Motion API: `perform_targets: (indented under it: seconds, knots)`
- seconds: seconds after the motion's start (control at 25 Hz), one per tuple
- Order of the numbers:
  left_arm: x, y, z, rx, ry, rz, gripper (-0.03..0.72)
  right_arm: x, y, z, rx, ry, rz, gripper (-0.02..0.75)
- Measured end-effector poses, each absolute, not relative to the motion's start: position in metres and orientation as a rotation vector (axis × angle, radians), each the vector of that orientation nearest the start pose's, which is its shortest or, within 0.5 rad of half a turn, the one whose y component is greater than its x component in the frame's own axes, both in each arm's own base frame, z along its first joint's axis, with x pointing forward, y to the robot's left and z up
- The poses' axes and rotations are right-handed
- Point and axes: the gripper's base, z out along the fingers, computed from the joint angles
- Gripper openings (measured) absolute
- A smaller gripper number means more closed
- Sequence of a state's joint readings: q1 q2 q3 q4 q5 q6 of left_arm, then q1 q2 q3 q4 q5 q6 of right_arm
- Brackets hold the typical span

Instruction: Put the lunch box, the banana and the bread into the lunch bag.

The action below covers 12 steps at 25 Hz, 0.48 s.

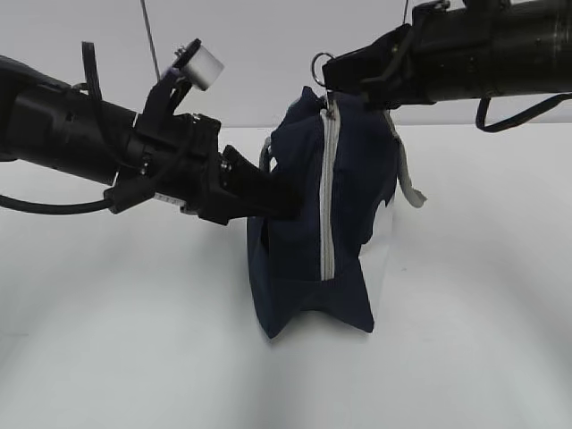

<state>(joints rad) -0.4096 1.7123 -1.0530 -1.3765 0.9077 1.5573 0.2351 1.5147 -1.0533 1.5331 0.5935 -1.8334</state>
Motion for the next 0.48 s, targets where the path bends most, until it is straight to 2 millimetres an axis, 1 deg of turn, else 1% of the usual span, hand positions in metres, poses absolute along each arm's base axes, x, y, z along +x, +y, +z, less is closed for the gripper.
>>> perform_targets:
  seconds: [0.2,0.48]
  knots:
    - [0.282,-0.200,0.237,1.183,1.940,-1.111,0.001,0.323,0.131,0.299,-0.906,1.746,0.596,-0.016]
    - [0.281,-0.201,0.238,1.184,1.936,-1.126,0.001,0.337,0.110,0.299,-0.868,1.774,0.621,-0.016]
